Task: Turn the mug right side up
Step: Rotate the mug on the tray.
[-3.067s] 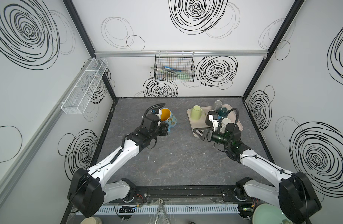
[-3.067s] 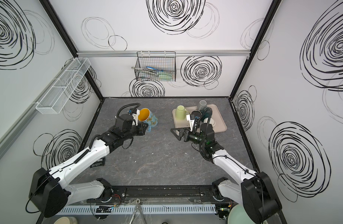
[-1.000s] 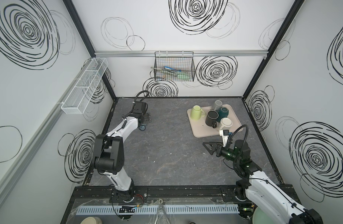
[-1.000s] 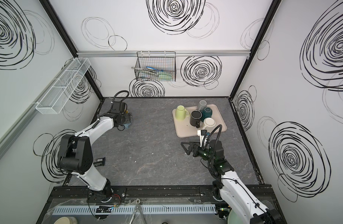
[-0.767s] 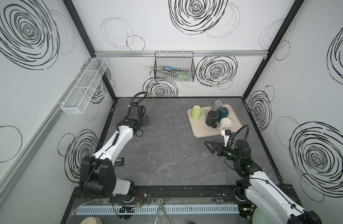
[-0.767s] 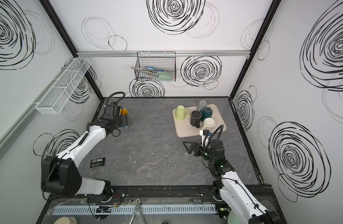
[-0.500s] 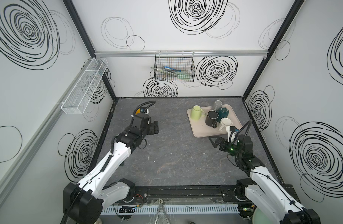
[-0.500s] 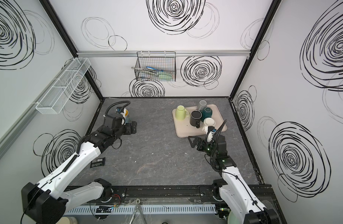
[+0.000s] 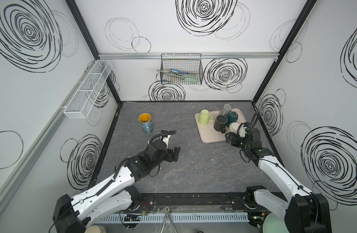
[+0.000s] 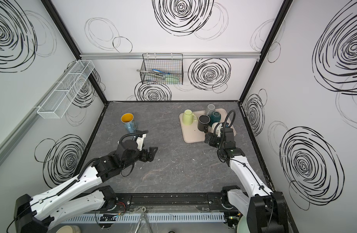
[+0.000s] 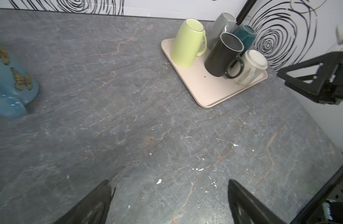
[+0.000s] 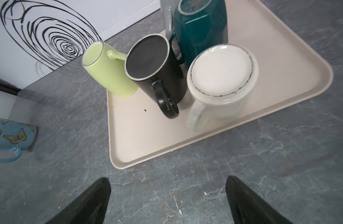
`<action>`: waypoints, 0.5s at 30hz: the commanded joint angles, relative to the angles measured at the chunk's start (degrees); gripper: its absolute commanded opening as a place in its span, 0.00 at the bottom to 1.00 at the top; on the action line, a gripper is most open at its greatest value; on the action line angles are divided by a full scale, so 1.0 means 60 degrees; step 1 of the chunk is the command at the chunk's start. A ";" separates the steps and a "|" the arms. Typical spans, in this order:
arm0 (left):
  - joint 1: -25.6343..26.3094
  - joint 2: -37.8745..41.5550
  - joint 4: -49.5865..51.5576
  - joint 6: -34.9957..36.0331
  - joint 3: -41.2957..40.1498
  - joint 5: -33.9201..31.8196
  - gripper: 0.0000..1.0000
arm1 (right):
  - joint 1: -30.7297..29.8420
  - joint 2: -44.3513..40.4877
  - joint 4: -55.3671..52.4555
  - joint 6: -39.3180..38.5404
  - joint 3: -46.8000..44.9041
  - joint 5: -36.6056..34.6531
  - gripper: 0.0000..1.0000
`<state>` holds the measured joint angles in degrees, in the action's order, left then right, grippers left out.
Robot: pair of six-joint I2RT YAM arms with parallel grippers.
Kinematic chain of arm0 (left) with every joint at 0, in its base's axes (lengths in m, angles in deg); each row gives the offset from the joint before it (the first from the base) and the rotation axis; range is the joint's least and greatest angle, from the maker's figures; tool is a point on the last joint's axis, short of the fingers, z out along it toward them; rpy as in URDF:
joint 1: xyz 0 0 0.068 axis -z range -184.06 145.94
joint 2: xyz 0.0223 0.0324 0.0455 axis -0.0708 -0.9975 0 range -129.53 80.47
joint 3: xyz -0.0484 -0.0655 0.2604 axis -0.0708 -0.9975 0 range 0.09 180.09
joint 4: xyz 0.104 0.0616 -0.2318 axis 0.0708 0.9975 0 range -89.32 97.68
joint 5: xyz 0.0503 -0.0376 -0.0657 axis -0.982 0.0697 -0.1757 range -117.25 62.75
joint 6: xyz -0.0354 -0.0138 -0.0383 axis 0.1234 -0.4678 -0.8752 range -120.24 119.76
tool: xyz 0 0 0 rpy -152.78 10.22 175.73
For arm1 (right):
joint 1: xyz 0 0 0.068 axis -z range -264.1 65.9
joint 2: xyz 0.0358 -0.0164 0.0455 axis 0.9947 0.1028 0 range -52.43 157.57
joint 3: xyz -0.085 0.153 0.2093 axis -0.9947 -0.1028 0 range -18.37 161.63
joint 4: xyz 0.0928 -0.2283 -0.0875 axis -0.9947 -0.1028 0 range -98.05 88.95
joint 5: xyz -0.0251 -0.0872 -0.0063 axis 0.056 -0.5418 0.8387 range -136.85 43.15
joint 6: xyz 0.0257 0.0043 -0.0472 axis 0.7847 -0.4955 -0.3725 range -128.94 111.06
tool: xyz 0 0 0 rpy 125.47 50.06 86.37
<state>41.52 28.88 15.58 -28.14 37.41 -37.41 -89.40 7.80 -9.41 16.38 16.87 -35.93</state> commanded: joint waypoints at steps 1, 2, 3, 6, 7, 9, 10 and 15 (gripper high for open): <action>0.0456 -0.0053 -0.1382 -0.0463 -0.0348 -0.0128 0.96 | 0.0059 0.0189 -0.0664 -0.0221 0.0667 -0.0911 0.97; 0.0566 -0.0105 -0.1561 -0.0435 -0.0448 -0.0167 0.96 | 0.0063 0.0228 -0.0760 -0.0221 0.0772 -0.0974 0.97; 0.0662 -0.0181 -0.1703 -0.0406 -0.0545 -0.0195 0.96 | 0.0064 0.0270 -0.0863 -0.0214 0.0843 -0.0993 0.97; 0.0743 -0.0327 -0.2051 -0.0280 -0.0732 -0.0087 0.96 | 0.0063 0.0298 -0.1100 -0.0153 0.0975 -0.0986 0.97; 0.0754 -0.0340 -0.2180 -0.0209 -0.0802 -0.0055 0.96 | 0.0065 0.0300 -0.1174 -0.0112 0.1007 -0.1046 0.96; 0.0797 -0.0329 -0.2600 0.0010 -0.1003 -0.0040 0.96 | 0.0059 0.0320 -0.1231 -0.0104 0.1022 -0.1069 0.96; 0.0820 -0.0324 -0.2954 0.0157 -0.1196 -0.0068 0.96 | 0.0063 0.0331 -0.1230 -0.0131 0.1031 -0.0973 0.96; 0.0839 -0.0394 -0.4399 0.0373 -0.2016 -0.0368 0.96 | 0.0063 0.0397 -0.1074 -0.0149 0.1004 -0.0756 0.96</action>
<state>46.20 26.83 -2.17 -27.81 27.14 -37.89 -89.27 9.70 -14.79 15.88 21.37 -40.39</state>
